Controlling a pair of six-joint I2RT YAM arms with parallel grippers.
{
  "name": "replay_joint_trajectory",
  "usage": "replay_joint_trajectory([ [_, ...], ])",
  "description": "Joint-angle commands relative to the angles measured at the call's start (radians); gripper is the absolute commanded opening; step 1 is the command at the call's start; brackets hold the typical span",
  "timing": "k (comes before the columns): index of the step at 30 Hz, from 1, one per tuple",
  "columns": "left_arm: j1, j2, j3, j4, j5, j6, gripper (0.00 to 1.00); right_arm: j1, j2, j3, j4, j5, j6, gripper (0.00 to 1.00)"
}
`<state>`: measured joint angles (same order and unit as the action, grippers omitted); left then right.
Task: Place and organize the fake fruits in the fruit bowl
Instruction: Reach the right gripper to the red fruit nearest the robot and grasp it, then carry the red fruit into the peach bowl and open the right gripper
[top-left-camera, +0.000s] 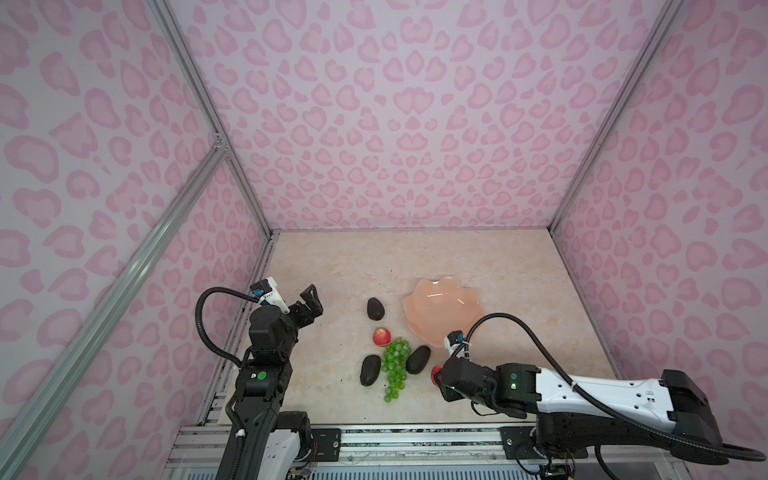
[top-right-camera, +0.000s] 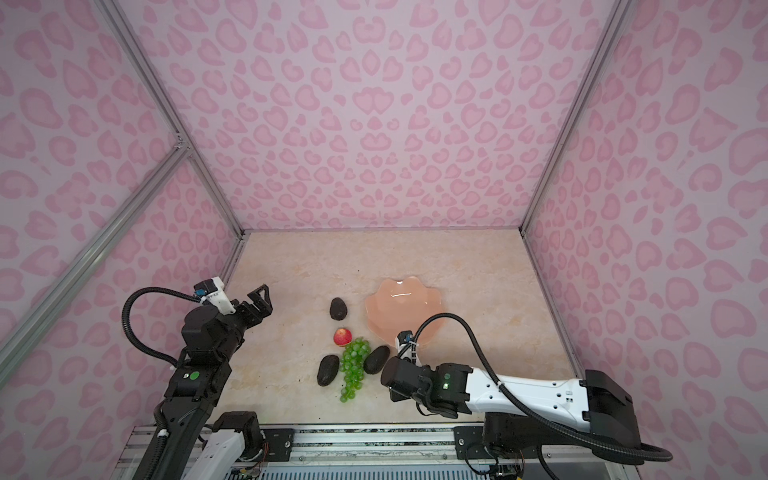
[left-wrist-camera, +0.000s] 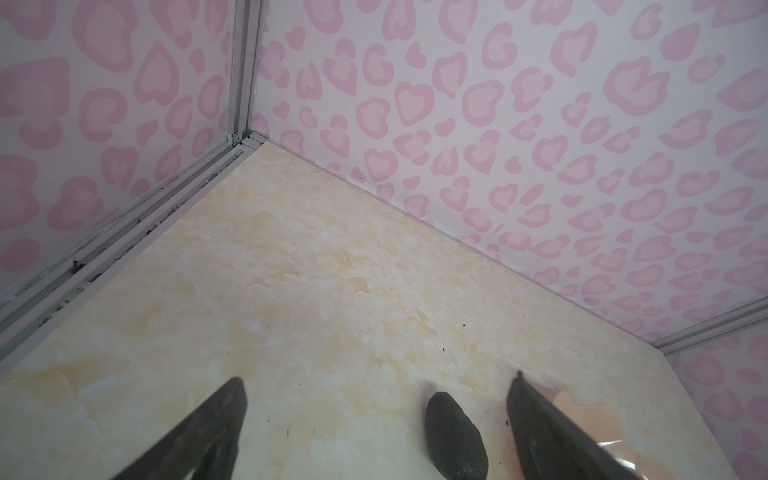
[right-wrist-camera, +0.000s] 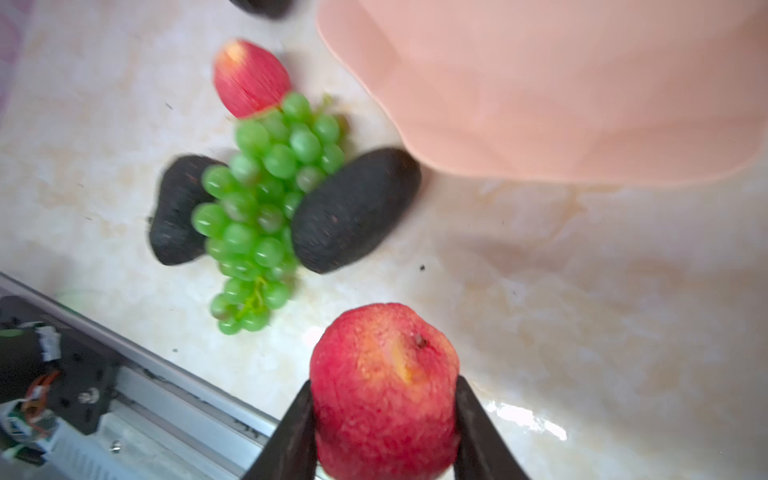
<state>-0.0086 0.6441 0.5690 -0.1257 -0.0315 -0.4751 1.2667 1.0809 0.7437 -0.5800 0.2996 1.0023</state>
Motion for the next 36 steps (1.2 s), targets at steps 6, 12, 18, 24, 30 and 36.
replay_joint_trajectory([
  [6, -0.001, 0.006, -0.006, -0.036, 0.049, -0.007, 0.99, -0.299, 0.047, 0.119, 0.048, 0.068, -0.336, 0.39],
  [12, -0.001, 0.024, 0.012, -0.097, 0.083, -0.018, 0.99, -0.468, 0.316, 0.252, 0.144, -0.001, -0.446, 0.38],
  [18, -0.001, 0.062, 0.021, -0.123, 0.143, -0.028, 0.98, -0.484, 0.534, 0.302, 0.223, -0.04, -0.468, 0.37],
  [24, -0.008, 0.114, 0.025, -0.127, 0.19, -0.028, 0.97, -0.493, 0.654, 0.316, 0.286, -0.053, -0.459, 0.41],
  [30, -0.063, 0.17, 0.02, -0.109, 0.174, -0.033, 0.96, -0.507, 0.693, 0.327, 0.294, -0.074, -0.451, 0.6],
  [36, -0.14, 0.265, 0.028, -0.061, 0.151, -0.05, 0.96, -0.517, 0.619, 0.322, 0.271, -0.052, -0.446, 0.74],
])
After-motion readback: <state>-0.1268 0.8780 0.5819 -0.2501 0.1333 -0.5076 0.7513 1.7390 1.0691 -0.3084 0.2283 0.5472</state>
